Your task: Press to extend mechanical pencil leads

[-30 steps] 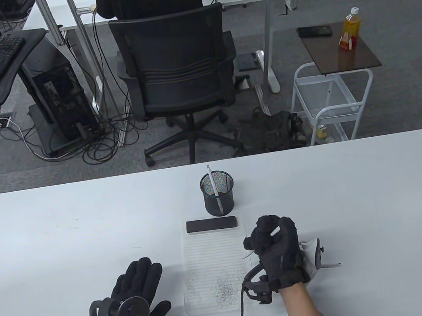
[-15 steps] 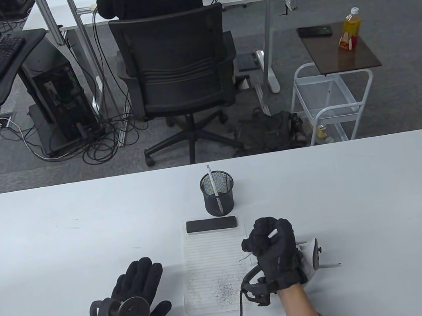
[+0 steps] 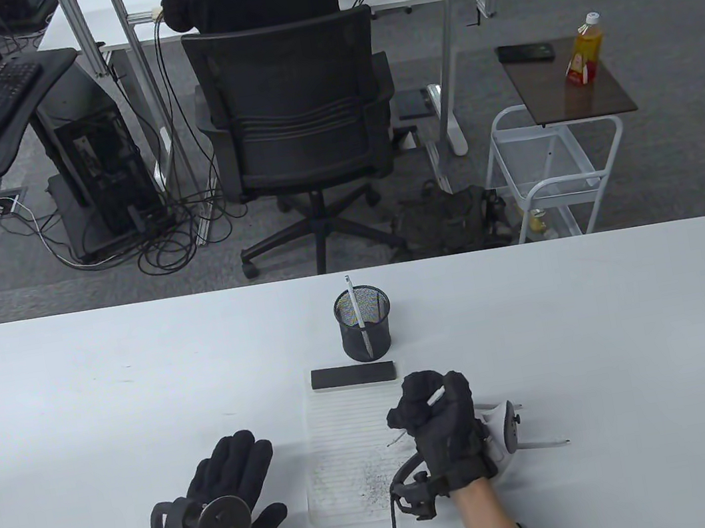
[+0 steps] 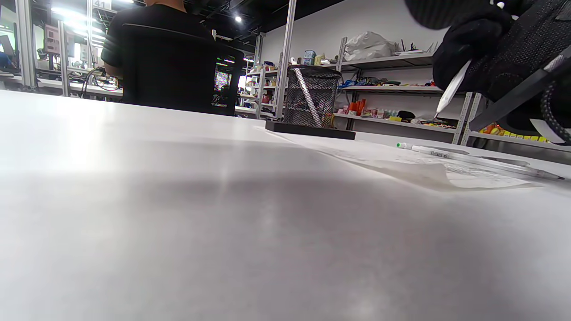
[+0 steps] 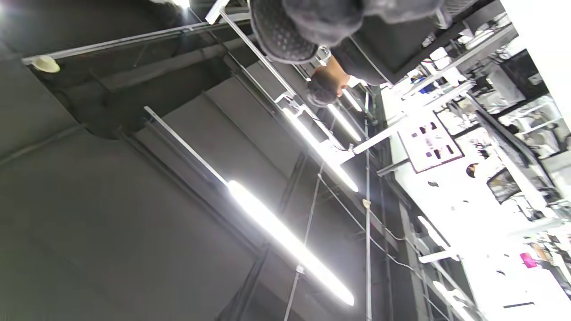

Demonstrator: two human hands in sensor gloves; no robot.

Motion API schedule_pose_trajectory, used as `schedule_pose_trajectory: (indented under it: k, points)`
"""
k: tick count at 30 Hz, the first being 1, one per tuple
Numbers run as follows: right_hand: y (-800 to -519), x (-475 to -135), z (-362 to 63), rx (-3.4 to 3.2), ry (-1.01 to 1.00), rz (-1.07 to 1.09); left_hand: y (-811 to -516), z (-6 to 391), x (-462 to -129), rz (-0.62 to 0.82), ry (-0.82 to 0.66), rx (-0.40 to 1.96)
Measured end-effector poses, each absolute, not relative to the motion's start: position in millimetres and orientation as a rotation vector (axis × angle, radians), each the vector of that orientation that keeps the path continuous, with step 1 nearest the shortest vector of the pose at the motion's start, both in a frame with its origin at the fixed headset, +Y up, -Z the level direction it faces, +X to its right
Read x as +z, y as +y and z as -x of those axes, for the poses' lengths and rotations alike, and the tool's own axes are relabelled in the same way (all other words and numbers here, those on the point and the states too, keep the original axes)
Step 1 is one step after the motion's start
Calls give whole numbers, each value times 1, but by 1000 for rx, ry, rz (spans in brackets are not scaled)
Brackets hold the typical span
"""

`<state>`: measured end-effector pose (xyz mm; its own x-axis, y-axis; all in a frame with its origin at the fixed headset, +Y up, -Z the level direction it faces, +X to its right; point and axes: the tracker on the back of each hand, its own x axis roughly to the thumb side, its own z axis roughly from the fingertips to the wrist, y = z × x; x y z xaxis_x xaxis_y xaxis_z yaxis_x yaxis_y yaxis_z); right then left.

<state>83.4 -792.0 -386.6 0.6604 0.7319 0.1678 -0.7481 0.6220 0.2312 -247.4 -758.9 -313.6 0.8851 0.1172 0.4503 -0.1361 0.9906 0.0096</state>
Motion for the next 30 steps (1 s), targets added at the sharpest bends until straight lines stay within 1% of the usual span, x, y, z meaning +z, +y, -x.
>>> schedule_pose_trajectory:
  k: [6,13,30]
  points:
    - [-798,-384,-57,889,7,-299,-759,247,-314,-46,-468,132]
    - [-803,-378,-40,924,73,-313,-759,247,-313,-43,-472,129]
    - [-804,-376,-31,1004,94,-340,-759,246,-313,-45,-472,128]
